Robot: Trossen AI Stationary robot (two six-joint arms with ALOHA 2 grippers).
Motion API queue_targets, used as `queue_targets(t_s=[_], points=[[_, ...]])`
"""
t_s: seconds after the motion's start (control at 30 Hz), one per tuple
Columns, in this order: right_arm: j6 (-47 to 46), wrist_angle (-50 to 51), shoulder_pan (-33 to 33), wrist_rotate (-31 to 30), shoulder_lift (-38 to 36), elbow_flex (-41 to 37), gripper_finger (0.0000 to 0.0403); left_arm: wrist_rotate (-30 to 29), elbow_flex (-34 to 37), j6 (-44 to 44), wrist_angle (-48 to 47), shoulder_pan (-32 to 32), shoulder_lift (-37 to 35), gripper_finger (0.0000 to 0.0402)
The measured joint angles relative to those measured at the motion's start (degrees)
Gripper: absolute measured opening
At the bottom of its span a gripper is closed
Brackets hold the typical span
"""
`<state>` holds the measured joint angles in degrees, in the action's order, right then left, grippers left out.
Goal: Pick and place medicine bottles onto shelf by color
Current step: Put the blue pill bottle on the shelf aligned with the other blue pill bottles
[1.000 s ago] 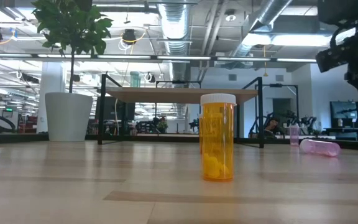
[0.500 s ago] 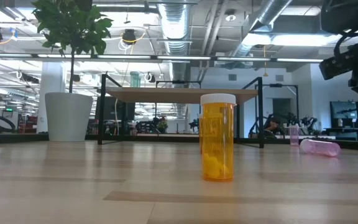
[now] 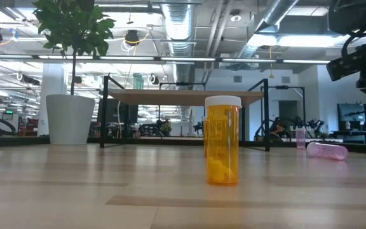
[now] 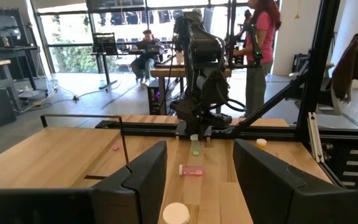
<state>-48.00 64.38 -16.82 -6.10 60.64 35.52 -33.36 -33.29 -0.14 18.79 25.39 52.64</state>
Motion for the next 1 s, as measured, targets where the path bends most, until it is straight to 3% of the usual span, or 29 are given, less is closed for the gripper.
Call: queue_targets(t_s=[0.2,0.53,0.77,1.0], points=[[-0.16,0.77,0.02,0.36,0.07,3.48,0.0121,-0.06,0.00,0.13,0.28,-0.01,0.00,0.0174],[0.46,-0.74,0.19,-2.96,0.66,17.58,0.0122,-4.56,0.02,-2.13,-1.63,-0.26,0.00,0.0174],[6.82,-9.77,2.30,-4.48,2.65,25.29,0.0122,0.78,0.02,-4.85,-1.05,-4.12,3.03,0.0174],[12.64,-11.43,4.62,-4.45,10.92,31.85,0.0122,6.48,0.04,-8.11,1.85,-9.79,8.28,0.0175]])
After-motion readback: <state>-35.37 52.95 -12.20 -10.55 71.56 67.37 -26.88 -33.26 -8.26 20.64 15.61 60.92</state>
